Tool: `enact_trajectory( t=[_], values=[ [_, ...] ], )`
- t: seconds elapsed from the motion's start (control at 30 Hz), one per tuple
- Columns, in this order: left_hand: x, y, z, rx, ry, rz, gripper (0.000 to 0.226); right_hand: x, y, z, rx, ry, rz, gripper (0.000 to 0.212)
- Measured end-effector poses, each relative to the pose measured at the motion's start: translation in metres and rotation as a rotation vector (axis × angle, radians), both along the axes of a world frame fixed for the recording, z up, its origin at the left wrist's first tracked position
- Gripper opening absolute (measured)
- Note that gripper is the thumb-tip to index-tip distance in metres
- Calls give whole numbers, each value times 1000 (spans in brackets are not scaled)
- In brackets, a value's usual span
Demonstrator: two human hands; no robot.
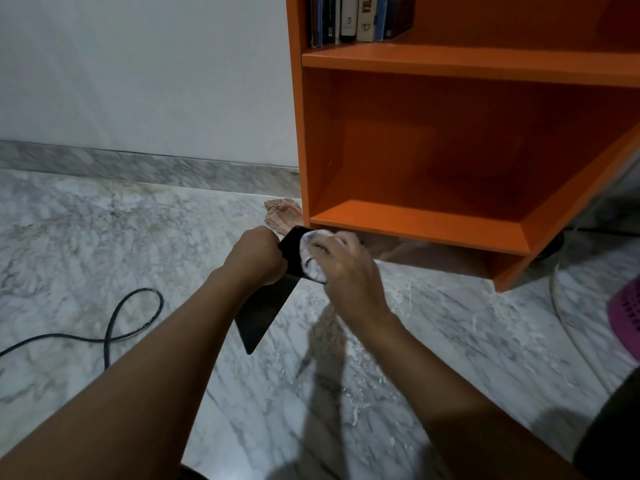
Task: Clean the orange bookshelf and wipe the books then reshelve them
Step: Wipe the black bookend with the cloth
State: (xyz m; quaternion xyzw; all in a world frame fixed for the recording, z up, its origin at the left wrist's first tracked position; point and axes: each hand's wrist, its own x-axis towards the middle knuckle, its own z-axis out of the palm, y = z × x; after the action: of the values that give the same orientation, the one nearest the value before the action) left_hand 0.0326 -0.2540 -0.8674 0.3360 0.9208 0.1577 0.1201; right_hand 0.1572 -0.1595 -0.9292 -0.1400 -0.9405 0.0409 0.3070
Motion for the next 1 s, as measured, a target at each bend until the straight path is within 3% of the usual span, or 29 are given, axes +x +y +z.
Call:
enact_trajectory(
  t=[0.1, 0.17, 0.27, 0.37, 0.5, 0.57, 0.63, 0.73, 0.8, 0.9, 1.0],
  values=[
    [0, 0, 7, 67, -2, 20, 32, 12, 14, -20, 24, -166, -148, 33],
    [-4, -3, 8, 103, 29, 42, 29, 25, 12, -44, -138, -427, -281, 35],
    [-8, -8, 4, 91, 49, 63, 23, 32, 3, -65, -270, -589, -187, 33],
    [-9, -9, -3, 59, 46, 72, 30, 20, -14, -54, -96, -402, 106, 31],
    [-6, -6, -8, 32, 26, 11, 35, 1, -15, -13, 25, 21, 58, 41],
    [-3, -6, -7, 28, 18, -45, 38, -1, -6, -2, 79, 74, -33, 44],
    [-2, -7, -5, 66, 9, -63, 35, 0, 2, -14, 83, -53, -116, 41],
    [-7, -11, -3, 179, 44, -32, 22, 11, 2, -53, -114, -394, -205, 32],
    [-11, -15, -6, 230, 77, -15, 21, 24, 3, -71, -337, -496, -279, 26],
    [-17, -22, -14, 288, 126, -20, 21, 37, 17, -76, -677, -435, -438, 18],
    [-21, -29, -22, 357, 134, -80, 19, 40, 33, -61, -1070, -134, -511, 18]
  ],
)
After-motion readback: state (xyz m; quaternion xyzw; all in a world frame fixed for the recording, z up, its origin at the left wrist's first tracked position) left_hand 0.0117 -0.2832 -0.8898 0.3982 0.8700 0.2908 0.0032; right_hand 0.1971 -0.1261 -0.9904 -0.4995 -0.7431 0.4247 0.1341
